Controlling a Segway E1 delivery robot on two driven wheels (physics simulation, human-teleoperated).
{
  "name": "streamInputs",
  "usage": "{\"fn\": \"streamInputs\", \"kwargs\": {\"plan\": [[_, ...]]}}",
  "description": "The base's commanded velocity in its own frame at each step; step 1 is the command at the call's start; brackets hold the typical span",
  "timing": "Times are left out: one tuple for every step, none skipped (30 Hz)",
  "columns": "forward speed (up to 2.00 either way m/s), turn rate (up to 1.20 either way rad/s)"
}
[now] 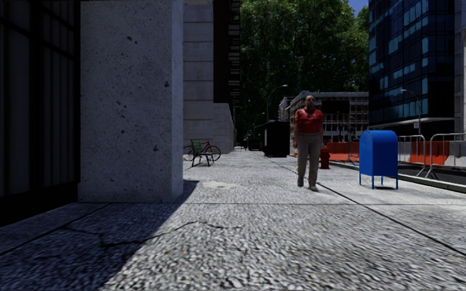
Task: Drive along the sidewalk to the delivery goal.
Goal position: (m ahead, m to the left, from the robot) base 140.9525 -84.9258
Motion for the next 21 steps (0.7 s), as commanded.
{"fn": "streamInputs", "kwargs": {"plan": [[2.0, 0.14], [2.0, 0.22], [2.0, 0.25], [2.0, 0.25], [2.0, 0.2], [2.0, 0.2], [2.0, 0.0], [2.0, 0.0], [2.0, 0.0], [2.0, 0.0], [2.0, 0.0], [2.0, 0.0], [2.0, 0.0], [2.0, 0.0], [2.0, 0.0], [2.0, 0.0], [2.0, 0.0], [2.0, 0.0], [2.0, 0.0], [2.0, 0.0], [2.0, 0.0]]}}
